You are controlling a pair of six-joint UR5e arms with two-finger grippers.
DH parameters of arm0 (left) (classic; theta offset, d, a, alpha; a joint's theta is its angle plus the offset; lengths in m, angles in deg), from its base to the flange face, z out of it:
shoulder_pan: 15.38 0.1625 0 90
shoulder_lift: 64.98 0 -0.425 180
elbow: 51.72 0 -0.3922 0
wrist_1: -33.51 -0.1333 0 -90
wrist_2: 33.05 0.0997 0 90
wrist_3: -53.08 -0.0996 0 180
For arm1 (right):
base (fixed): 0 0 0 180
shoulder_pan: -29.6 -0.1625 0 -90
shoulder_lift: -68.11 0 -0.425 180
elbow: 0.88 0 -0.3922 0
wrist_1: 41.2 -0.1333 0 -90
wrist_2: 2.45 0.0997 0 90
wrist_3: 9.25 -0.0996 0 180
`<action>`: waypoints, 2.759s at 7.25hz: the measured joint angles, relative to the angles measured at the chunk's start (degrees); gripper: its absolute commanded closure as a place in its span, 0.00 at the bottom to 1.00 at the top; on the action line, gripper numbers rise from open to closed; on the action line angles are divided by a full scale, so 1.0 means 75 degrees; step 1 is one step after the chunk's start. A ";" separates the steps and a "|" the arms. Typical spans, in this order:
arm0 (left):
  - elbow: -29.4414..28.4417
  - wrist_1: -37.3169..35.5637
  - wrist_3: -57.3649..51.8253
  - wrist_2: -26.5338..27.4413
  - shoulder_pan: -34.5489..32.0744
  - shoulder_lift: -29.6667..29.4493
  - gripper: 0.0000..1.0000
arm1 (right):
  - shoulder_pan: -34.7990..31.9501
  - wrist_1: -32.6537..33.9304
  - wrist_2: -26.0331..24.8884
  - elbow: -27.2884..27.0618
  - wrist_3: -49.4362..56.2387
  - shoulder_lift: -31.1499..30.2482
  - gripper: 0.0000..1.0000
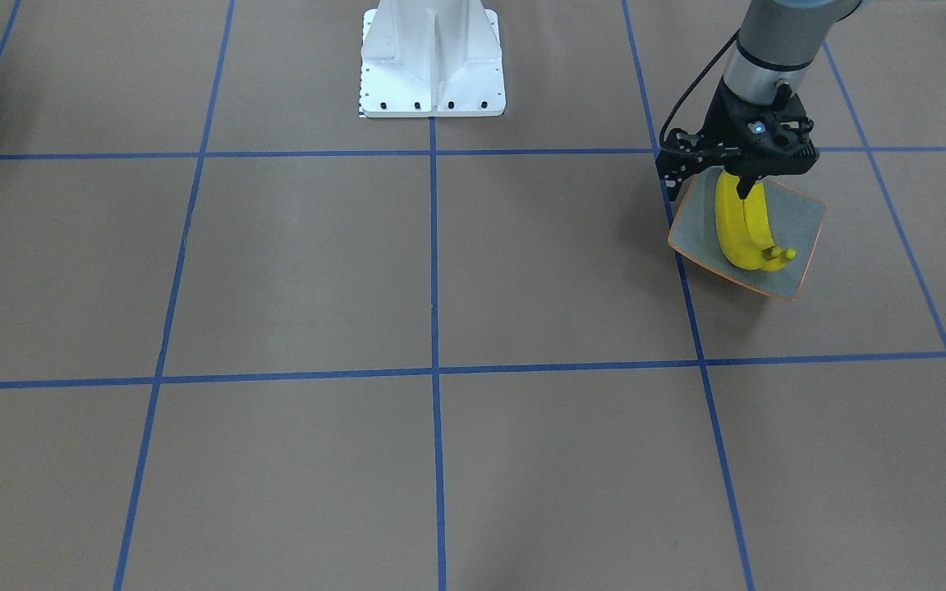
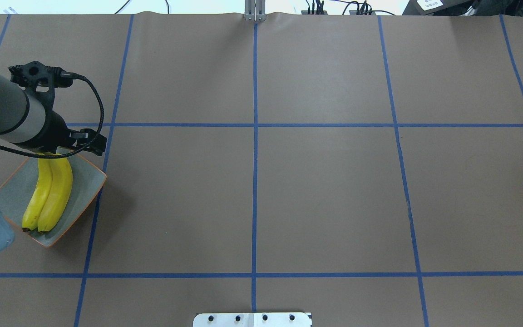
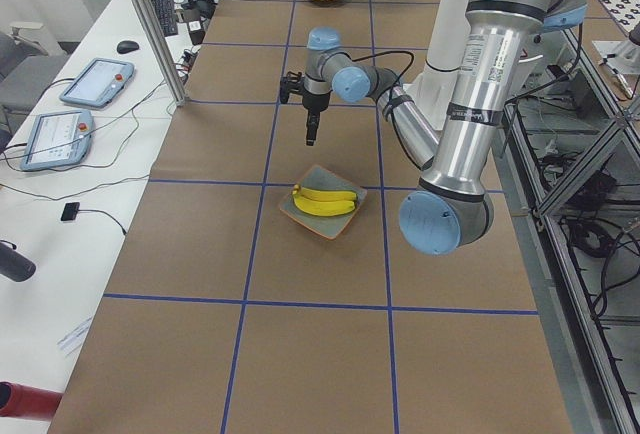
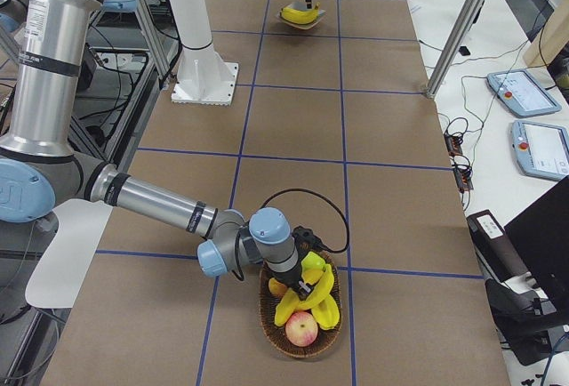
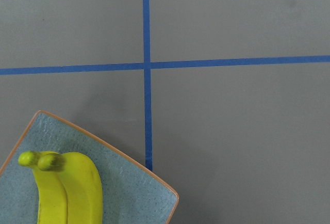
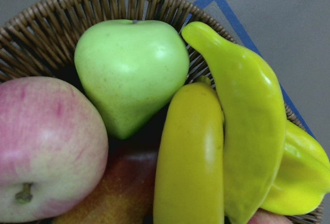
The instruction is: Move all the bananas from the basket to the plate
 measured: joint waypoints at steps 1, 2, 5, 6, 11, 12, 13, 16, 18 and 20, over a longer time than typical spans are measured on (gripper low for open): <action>-0.0002 0.0000 0.0085 0.0002 0.0011 -0.0017 0.00 | -0.0219 0.0032 0.0219 -0.0099 0.0009 -0.0010 1.00; -0.0004 0.0000 0.0157 0.0003 0.0018 -0.0032 0.00 | -0.0443 0.0067 0.0472 -0.0188 0.0025 -0.0023 1.00; 0.0002 0.0000 0.0216 0.0004 0.0025 -0.0031 0.00 | -0.0946 0.1217 0.1024 -0.1305 0.0036 -0.0100 1.00; 0.0009 0.0000 0.0220 0.0004 0.0025 -0.0030 0.00 | -0.1052 0.1878 0.1129 -0.1846 -0.0018 -0.0129 1.00; 0.0098 0.1219 0.0834 -0.0296 0.0022 -0.0090 0.00 | -0.0208 0.1454 0.3482 -0.2557 -0.5429 0.0364 1.00; 0.0050 0.1657 0.1106 -0.0330 0.0024 -0.0126 0.00 | 0.0363 0.0810 0.3651 -0.2554 -0.7147 0.0704 1.00; -0.0005 0.1954 0.1287 -0.0341 0.0029 -0.0235 0.00 | 0.1086 0.0192 0.3661 -0.2535 -0.8879 0.1164 1.00; -0.0546 0.2192 0.1433 -0.0355 0.0082 -0.1153 0.01 | 0.3126 -0.0825 0.2554 -0.2559 -1.3428 0.3107 1.00; -0.0697 0.2338 0.1447 -0.0364 0.0206 -0.1593 0.01 | 0.4380 -0.0929 0.1232 -0.2601 -1.5222 0.4261 1.00; -0.1082 0.3657 0.1450 -0.0361 0.0592 -0.1752 0.01 | 0.5073 -0.0950 0.0699 -0.2607 -1.5677 0.4748 1.00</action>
